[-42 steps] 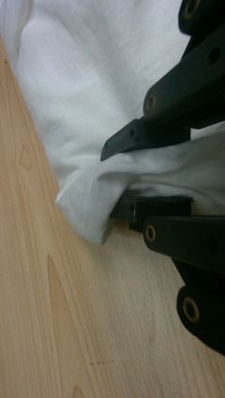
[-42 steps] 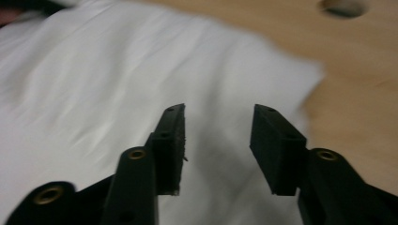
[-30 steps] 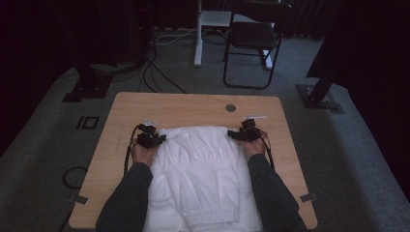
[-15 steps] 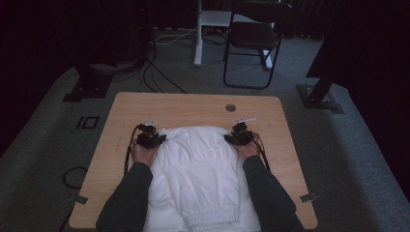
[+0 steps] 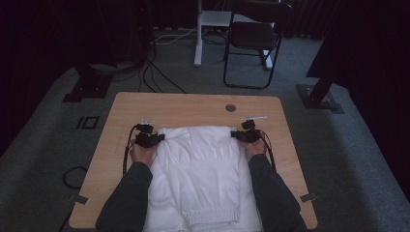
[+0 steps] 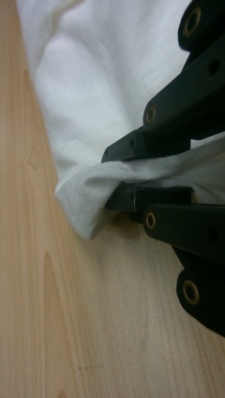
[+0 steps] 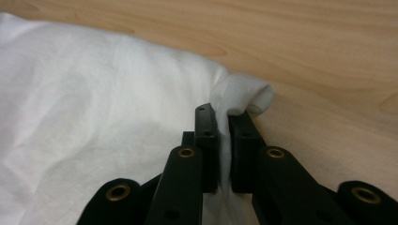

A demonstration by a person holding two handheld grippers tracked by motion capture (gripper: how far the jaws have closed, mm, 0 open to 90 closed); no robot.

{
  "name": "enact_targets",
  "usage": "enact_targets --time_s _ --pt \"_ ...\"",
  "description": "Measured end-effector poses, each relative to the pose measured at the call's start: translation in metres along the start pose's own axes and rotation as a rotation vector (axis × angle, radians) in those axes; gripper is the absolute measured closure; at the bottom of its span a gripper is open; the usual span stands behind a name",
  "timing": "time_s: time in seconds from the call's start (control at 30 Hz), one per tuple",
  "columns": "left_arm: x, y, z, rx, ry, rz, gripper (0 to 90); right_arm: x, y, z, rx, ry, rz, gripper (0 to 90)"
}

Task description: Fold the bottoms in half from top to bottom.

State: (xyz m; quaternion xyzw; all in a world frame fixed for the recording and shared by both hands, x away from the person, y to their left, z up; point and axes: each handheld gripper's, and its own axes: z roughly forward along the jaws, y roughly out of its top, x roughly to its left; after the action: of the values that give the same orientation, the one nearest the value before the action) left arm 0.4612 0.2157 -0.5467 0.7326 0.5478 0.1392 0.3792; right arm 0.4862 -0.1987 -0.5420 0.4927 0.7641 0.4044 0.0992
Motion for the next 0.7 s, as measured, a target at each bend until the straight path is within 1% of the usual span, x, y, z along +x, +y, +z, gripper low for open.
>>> enact_targets --time_s 0.07,0.1,0.13,0.17,0.27,0.3,0.33,0.37,0.43,0.47,0.5,0.53,0.6,0.67,0.7 --pt "0.0 0.003 -0.003 -0.01 -0.007 -0.006 80.7 -0.001 0.001 -0.002 -0.007 0.003 0.002 84.2" --pt "-0.001 0.008 -0.008 -0.03 -0.014 -0.006 81.4 -0.002 0.004 -0.007 -0.034 0.01 0.006 84.2" --pt "-0.001 0.011 -0.011 -0.039 -0.018 -0.001 81.6 -0.003 0.006 -0.01 -0.042 0.006 0.002 84.2" --pt "-0.002 0.017 -0.015 -0.06 -0.032 -0.006 81.7 -0.004 0.008 -0.012 -0.044 0.002 -0.001 84.2" --pt "-0.008 0.032 -0.025 -0.093 -0.033 0.016 82.0 -0.005 0.017 -0.02 -0.063 -0.015 -0.017 84.2" --pt "-0.008 0.032 -0.025 -0.093 -0.033 0.016 82.0 -0.005 0.021 -0.023 -0.07 -0.022 -0.024 84.2" --pt "-0.012 0.043 -0.031 -0.122 -0.035 0.027 82.0 -0.004 0.026 -0.026 -0.077 -0.03 -0.037 84.2" --pt "-0.013 0.049 -0.034 -0.135 -0.037 0.031 82.1 -0.004 0.031 -0.03 -0.087 -0.036 -0.049 84.2" --pt "-0.016 0.06 -0.041 -0.165 -0.042 0.027 82.2 -0.003 0.04 -0.039 -0.12 -0.045 -0.069 84.2" --pt "-0.017 0.064 -0.044 -0.181 -0.046 0.025 82.2 -0.002 0.047 -0.046 -0.15 -0.043 -0.073 84.2" --pt "-0.017 0.064 -0.044 -0.181 -0.046 0.025 82.3 -0.002 0.051 -0.051 -0.169 -0.038 -0.073 84.2" --pt "-0.019 0.073 -0.052 -0.216 -0.055 0.02 82.3 -0.002 0.058 -0.059 -0.198 -0.03 -0.065 84.2" --pt "-0.021 0.076 -0.056 -0.232 -0.058 0.028 82.3 0.0 0.062 -0.064 -0.21 -0.031 -0.072 84.2" --pt "-0.022 0.075 -0.058 -0.234 -0.059 0.031 82.3 0.002 0.063 -0.066 -0.204 -0.037 -0.098 84.2" --pt "-0.022 0.075 -0.058 -0.234 -0.059 0.031 82.3 0.003 0.063 -0.066 -0.2 -0.038 -0.102 84.2"
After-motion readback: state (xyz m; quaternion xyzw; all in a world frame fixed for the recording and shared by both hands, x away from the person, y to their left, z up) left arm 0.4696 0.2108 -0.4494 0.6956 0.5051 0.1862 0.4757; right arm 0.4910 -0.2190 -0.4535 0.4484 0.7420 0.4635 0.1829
